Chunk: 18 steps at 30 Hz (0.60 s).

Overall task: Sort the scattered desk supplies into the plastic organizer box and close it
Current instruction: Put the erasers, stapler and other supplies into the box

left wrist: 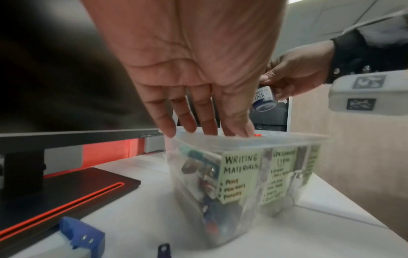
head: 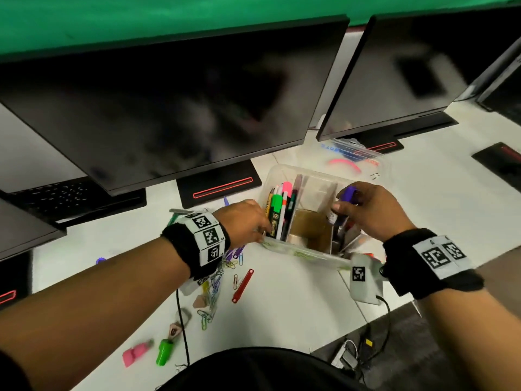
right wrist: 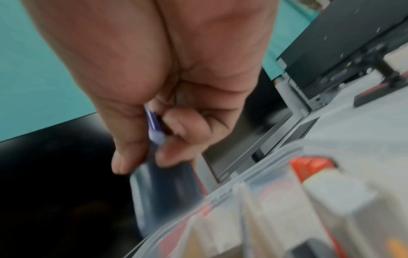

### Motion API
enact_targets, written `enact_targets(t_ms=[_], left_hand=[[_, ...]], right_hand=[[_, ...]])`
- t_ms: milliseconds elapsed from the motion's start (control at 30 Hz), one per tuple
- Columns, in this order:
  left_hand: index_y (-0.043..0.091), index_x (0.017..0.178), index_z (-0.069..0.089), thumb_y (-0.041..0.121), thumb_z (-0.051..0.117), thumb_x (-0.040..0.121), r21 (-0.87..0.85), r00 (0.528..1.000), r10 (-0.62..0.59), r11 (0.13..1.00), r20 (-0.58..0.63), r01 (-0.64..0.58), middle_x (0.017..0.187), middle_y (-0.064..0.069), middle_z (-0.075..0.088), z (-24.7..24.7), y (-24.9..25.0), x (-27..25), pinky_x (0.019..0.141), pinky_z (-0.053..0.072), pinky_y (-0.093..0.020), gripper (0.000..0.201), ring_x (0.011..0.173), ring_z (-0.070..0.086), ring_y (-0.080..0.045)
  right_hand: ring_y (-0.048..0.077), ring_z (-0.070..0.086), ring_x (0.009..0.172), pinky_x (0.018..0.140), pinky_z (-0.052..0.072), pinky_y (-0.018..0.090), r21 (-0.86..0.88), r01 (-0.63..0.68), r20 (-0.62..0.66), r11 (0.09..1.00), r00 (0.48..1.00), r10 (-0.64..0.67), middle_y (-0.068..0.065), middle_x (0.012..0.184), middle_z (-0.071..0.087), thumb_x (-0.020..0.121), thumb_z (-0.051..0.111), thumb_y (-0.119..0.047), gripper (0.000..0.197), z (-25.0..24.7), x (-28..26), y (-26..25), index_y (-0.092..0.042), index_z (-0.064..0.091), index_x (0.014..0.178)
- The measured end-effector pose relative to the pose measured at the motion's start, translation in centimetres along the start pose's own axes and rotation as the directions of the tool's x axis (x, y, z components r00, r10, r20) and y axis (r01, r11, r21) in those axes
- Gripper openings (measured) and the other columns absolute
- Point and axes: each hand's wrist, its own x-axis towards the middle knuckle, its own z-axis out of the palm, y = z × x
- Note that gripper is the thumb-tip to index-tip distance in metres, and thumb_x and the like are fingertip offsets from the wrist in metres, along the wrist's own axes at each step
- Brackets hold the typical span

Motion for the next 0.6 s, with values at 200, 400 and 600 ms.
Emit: enact_targets(t_ms=[200, 400, 600], left_hand=[[0.031, 0.116, 0.064, 0.036, 0.056, 0.089, 0.022, 0.998, -0.019, 1.000, 0.062, 0.018, 0.118, 0.008, 0.064, 1.0, 0.0, 1.0, 0.095, 0.048, -0.035, 0.028, 0.113, 0.055, -0.015], [0.030, 0.116, 0.064, 0.036, 0.058, 0.089, -0.003, 0.998, -0.034, 0.999, 0.054, 0.035, 0.116, 0.008, 0.065, 1.2, 0.0, 0.9, 0.094, 0.049, -0.037, 0.028, 0.110, 0.057, -0.015], [0.027, 0.116, 0.065, 0.034, 0.054, 0.092, -0.037, 0.999, -0.025, 0.999, 0.025, 0.026, 0.115, 0.006, 0.066, 1.8, -0.1, 0.8, 0.094, 0.049, -0.038, 0.027, 0.110, 0.057, -0.016]], right_hand=[[0.028, 0.062, 0.081, 0.059, 0.046, 0.025, -0.513, -0.077, 0.134, 0.855, 0.977, 0.168, 0.012, 0.088, 0.062, 0.078, 0.066, -0.015, 0.006, 0.8, -0.2, 3.1, -0.010, 0.066, 0.080], [0.028, 0.064, 0.097, 0.071, 0.044, 0.026, -0.690, -0.023, 0.200, 0.723, 0.955, 0.221, 0.013, 0.101, 0.068, 0.083, 0.054, -0.014, 0.034, 4.3, 1.0, 5.4, 0.002, 0.056, 0.113], [0.024, 0.067, 0.092, 0.076, 0.050, 0.027, -0.729, 0.015, 0.225, 0.684, 0.949, 0.219, 0.009, 0.096, 0.070, 0.089, 0.048, -0.015, 0.025, 5.1, 1.6, 6.8, -0.004, 0.062, 0.107]])
